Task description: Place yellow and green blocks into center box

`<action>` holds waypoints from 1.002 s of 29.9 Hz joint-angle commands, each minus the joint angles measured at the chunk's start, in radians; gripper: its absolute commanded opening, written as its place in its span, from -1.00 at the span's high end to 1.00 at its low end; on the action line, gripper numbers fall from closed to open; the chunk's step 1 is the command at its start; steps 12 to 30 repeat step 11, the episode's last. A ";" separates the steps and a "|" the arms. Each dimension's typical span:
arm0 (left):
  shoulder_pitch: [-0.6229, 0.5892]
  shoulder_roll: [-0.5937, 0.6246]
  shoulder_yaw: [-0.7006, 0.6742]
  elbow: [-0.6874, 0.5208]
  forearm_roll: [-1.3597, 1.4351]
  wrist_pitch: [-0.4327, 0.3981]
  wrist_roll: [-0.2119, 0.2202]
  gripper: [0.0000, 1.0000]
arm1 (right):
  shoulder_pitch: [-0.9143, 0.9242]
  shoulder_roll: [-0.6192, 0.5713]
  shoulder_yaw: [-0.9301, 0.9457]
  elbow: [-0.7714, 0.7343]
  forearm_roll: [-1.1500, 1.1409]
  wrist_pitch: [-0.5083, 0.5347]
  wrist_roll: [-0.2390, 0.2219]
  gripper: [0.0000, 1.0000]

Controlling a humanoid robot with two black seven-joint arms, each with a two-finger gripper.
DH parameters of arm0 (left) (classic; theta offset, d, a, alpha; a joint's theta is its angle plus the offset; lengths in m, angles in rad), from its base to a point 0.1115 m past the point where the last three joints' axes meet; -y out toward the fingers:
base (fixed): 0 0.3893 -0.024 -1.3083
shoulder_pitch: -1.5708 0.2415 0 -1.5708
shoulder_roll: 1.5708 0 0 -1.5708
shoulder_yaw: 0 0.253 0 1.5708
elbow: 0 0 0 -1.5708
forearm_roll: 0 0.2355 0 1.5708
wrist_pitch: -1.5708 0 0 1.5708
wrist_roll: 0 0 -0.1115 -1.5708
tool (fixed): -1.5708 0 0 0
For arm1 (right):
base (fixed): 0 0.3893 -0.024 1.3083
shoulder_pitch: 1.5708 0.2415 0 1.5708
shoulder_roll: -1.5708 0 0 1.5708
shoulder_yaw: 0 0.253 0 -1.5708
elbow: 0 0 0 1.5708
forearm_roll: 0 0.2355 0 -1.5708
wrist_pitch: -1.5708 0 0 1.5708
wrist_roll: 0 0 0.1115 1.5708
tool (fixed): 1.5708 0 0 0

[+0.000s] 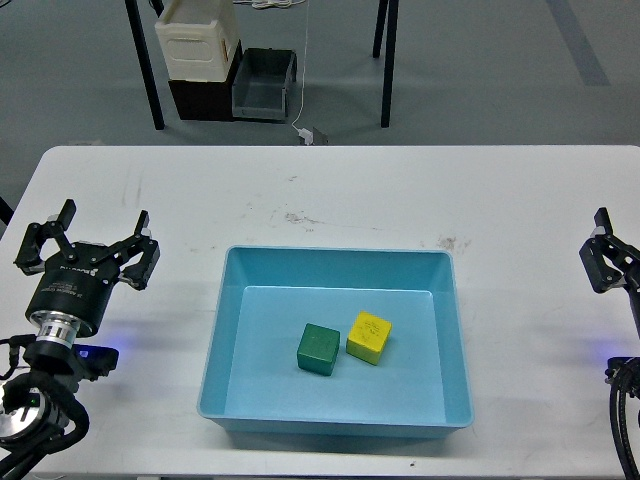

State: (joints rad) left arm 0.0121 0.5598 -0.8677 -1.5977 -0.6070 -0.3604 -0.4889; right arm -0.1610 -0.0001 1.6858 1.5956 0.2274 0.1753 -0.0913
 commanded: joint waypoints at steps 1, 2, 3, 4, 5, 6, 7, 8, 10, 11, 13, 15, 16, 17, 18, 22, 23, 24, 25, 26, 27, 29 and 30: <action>0.022 -0.035 0.001 -0.004 -0.007 -0.026 0.000 -1.00 | -0.003 0.000 -0.001 0.000 0.000 0.007 0.010 -1.00; 0.025 -0.038 0.001 -0.004 -0.007 -0.032 0.000 -1.00 | -0.008 0.000 -0.002 0.000 -0.002 0.007 0.010 -1.00; 0.028 -0.038 0.003 -0.004 -0.007 -0.041 0.000 -1.00 | -0.009 0.000 -0.003 0.000 -0.002 0.007 0.010 -1.00; 0.034 -0.038 0.001 -0.002 -0.007 -0.049 0.000 -1.00 | -0.012 0.000 -0.005 0.000 -0.002 0.007 0.010 -1.00; 0.039 -0.038 0.001 -0.002 -0.007 -0.052 0.000 -1.00 | -0.014 0.000 -0.003 0.000 -0.002 0.007 0.010 -1.00; 0.042 -0.040 0.001 -0.002 -0.007 -0.054 0.000 -1.00 | -0.014 0.000 -0.002 0.000 -0.002 0.007 0.010 -1.00; 0.042 -0.040 0.001 -0.002 -0.007 -0.054 0.000 -1.00 | -0.015 0.000 -0.002 0.001 -0.002 0.007 0.010 -1.00; 0.042 -0.040 0.001 -0.002 -0.007 -0.054 0.000 -1.00 | -0.015 0.000 -0.002 0.001 -0.002 0.009 0.010 -1.00; 0.040 -0.040 -0.004 -0.002 -0.007 -0.054 0.000 -1.00 | -0.014 0.000 -0.001 0.001 -0.002 0.009 0.010 -1.00; 0.040 -0.040 -0.005 -0.002 -0.007 -0.054 0.000 -1.00 | -0.014 0.000 -0.002 0.001 -0.002 0.009 0.010 -1.00; 0.040 -0.040 -0.005 -0.002 -0.007 -0.054 0.000 -1.00 | -0.014 0.000 -0.002 0.001 -0.002 0.009 0.010 -1.00; 0.040 -0.040 -0.005 -0.002 -0.007 -0.054 0.000 -1.00 | -0.014 0.000 -0.002 0.001 -0.002 0.009 0.010 -1.00; 0.040 -0.040 -0.005 -0.002 -0.007 -0.054 0.000 -1.00 | -0.014 0.000 -0.002 0.001 -0.002 0.009 0.010 -1.00; 0.040 -0.040 -0.005 -0.002 -0.007 -0.054 0.000 -1.00 | -0.014 0.000 -0.002 0.001 -0.002 0.009 0.010 -1.00; 0.040 -0.040 -0.005 -0.002 -0.007 -0.054 0.000 -1.00 | -0.014 0.000 -0.002 0.001 -0.002 0.009 0.010 -1.00; 0.040 -0.040 -0.005 -0.002 -0.007 -0.054 0.000 -1.00 | -0.014 0.000 -0.002 0.001 -0.002 0.009 0.010 -1.00; 0.040 -0.040 -0.005 -0.002 -0.007 -0.054 0.000 -1.00 | -0.014 0.000 -0.002 0.001 -0.002 0.009 0.010 -1.00; 0.040 -0.040 -0.005 -0.002 -0.007 -0.054 0.000 -1.00 | -0.014 0.000 -0.002 0.001 -0.002 0.009 0.010 -1.00; 0.040 -0.040 -0.005 -0.002 -0.007 -0.054 0.000 -1.00 | -0.014 0.000 -0.002 0.001 -0.002 0.009 0.010 -1.00; 0.040 -0.040 -0.005 -0.002 -0.007 -0.054 0.000 -1.00 | -0.014 0.000 -0.002 0.001 -0.002 0.009 0.010 -1.00; 0.040 -0.040 -0.005 -0.002 -0.007 -0.054 0.000 -1.00 | -0.014 0.000 -0.002 0.001 -0.002 0.009 0.010 -1.00; 0.040 -0.040 -0.005 -0.002 -0.007 -0.054 0.000 -1.00 | -0.014 0.000 -0.002 0.001 -0.002 0.009 0.010 -1.00; 0.040 -0.040 -0.005 -0.002 -0.007 -0.054 0.000 -1.00 | -0.014 0.000 -0.002 0.001 -0.002 0.009 0.010 -1.00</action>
